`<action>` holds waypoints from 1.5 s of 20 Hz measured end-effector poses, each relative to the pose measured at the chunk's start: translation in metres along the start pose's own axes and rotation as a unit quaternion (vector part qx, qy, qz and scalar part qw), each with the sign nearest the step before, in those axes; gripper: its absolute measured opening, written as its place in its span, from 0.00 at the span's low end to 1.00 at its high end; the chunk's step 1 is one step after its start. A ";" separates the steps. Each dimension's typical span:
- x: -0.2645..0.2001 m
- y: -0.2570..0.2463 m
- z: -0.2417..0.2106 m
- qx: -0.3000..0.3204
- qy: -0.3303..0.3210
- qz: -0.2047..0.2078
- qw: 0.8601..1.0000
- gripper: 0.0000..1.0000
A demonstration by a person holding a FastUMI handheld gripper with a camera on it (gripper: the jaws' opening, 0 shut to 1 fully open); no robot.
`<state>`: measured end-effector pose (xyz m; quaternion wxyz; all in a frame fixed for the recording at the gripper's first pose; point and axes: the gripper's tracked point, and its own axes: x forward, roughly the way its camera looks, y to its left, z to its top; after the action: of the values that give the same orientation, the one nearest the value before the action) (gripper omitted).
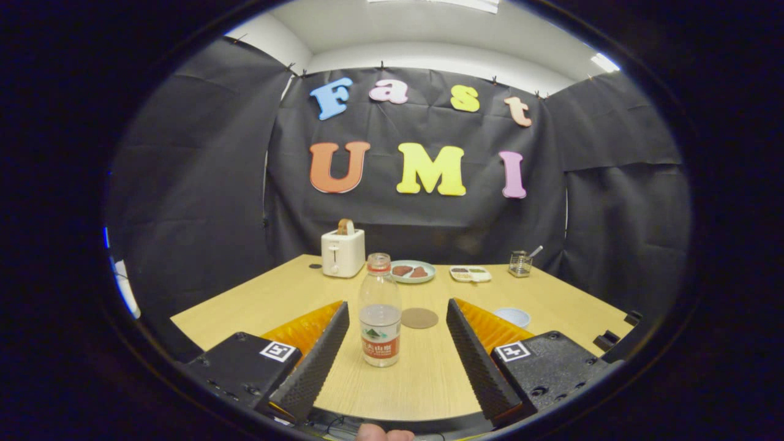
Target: Take the bottle from table, then pour the juice into the cup, finally place the bottle on the coaster
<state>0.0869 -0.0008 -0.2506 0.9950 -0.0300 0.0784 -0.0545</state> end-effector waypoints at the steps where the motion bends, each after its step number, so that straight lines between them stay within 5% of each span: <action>1: 0.005 0.000 -0.010 0.003 0.006 -0.001 1.000 1.00; 11: 0.070 0.010 -0.066 -0.017 0.033 0.010 0.999 1.00; 22: 0.127 0.026 -0.071 -0.085 0.052 0.028 0.995 1.00; 23: 0.128 0.028 -0.070 -0.088 0.053 0.030 0.994 0.87; 30: 0.121 0.027 -0.044 -0.075 0.040 0.054 0.995 0.79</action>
<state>0.2015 0.0100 -0.3145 0.9875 -0.0984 0.1232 0.0041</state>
